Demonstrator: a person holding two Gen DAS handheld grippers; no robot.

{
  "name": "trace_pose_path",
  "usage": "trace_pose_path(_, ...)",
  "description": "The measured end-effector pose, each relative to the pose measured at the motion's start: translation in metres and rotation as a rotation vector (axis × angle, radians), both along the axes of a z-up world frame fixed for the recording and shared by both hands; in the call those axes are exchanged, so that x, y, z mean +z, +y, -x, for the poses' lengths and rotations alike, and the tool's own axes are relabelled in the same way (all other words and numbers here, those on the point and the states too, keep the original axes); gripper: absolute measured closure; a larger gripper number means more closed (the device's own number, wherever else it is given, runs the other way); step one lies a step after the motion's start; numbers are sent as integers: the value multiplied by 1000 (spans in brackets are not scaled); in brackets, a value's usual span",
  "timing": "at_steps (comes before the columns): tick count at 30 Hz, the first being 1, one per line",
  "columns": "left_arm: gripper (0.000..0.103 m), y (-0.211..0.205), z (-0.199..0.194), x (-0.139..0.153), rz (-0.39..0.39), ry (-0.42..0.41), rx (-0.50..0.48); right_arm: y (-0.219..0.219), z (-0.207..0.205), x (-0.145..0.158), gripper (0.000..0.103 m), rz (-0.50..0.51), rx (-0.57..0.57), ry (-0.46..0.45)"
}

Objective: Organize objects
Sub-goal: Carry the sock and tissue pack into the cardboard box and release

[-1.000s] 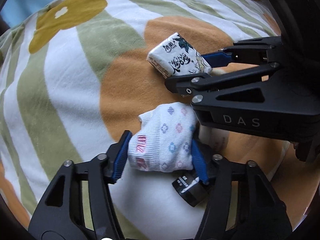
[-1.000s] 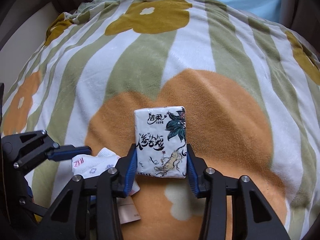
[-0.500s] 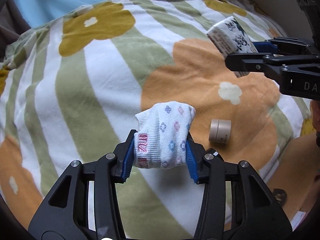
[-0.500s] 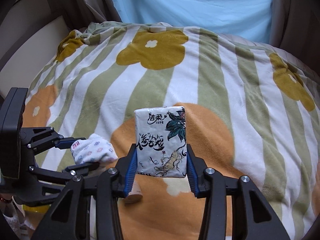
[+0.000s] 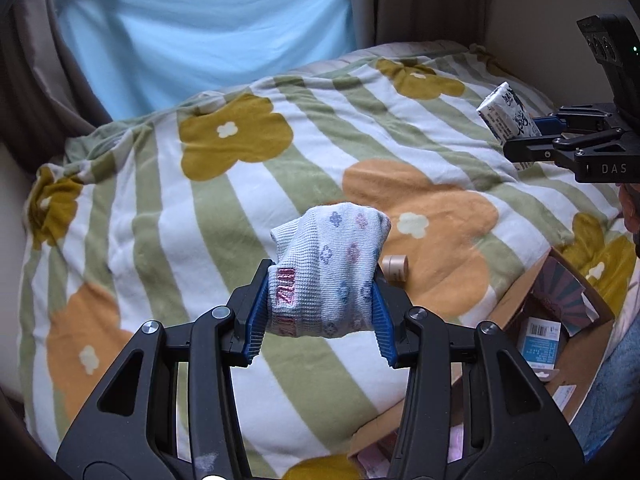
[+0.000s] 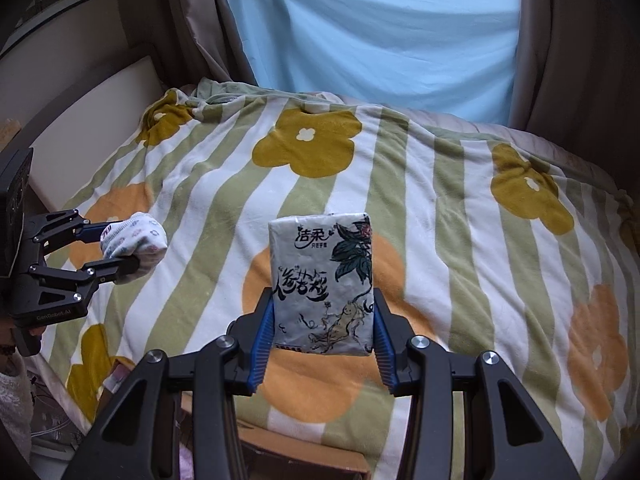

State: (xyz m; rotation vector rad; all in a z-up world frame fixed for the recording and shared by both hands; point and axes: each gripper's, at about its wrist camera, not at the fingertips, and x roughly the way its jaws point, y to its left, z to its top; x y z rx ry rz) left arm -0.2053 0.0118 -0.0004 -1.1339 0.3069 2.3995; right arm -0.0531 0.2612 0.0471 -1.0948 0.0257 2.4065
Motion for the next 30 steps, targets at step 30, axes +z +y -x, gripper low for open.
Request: trace_pose_path(30, 62, 34, -168, -79, 67, -112, -62, -78, -104, -121, 62, 87, 166, -233)
